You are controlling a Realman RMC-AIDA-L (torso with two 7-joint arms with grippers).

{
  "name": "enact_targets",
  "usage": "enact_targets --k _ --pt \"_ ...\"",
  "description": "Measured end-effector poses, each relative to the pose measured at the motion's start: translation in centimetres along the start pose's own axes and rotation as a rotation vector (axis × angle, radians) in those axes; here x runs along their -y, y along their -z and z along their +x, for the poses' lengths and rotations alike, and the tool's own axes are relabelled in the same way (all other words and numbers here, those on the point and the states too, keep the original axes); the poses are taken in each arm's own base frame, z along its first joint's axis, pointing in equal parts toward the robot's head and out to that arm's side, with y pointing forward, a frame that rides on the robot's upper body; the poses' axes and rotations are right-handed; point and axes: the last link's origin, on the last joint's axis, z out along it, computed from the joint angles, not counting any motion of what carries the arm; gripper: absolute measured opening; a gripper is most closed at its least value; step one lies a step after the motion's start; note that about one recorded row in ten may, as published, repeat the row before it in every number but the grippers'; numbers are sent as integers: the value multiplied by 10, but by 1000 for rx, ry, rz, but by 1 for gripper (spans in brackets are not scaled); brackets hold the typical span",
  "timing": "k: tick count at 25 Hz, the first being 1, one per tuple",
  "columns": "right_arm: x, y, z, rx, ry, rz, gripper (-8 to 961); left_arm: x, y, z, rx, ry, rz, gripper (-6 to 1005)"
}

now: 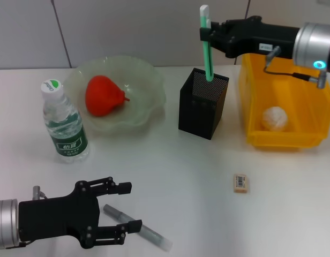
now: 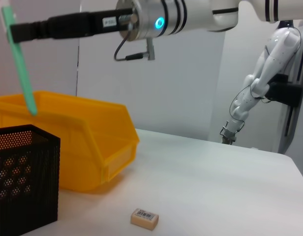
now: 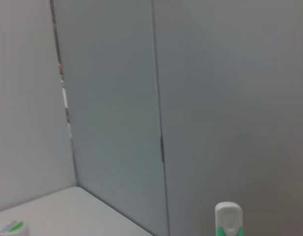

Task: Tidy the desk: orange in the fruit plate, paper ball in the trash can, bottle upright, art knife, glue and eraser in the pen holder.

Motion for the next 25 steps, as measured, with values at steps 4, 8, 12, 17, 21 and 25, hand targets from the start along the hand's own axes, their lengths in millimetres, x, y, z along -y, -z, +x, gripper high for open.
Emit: enact_targets --k 4,8,12,17,21,25 --pt "2 -9 9 -14 -3 26 195 0 0 1 -7 1 1 786" --pt "2 -13 13 -18 -4 36 198 0 0 2 -11 1 2 786" --pt "3 -16 19 -33 -21 53 200 0 0 2 -12 2 2 786" --pt "3 -15 24 -40 -26 56 204 -1 1 3 -26 -2 -3 786" --pt "4 -13 27 -43 -30 59 206 -1 2 4 -28 -5 -5 786" --pt "3 -11 31 -41 -41 60 355 -1 2 4 -29 -7 -7 786"
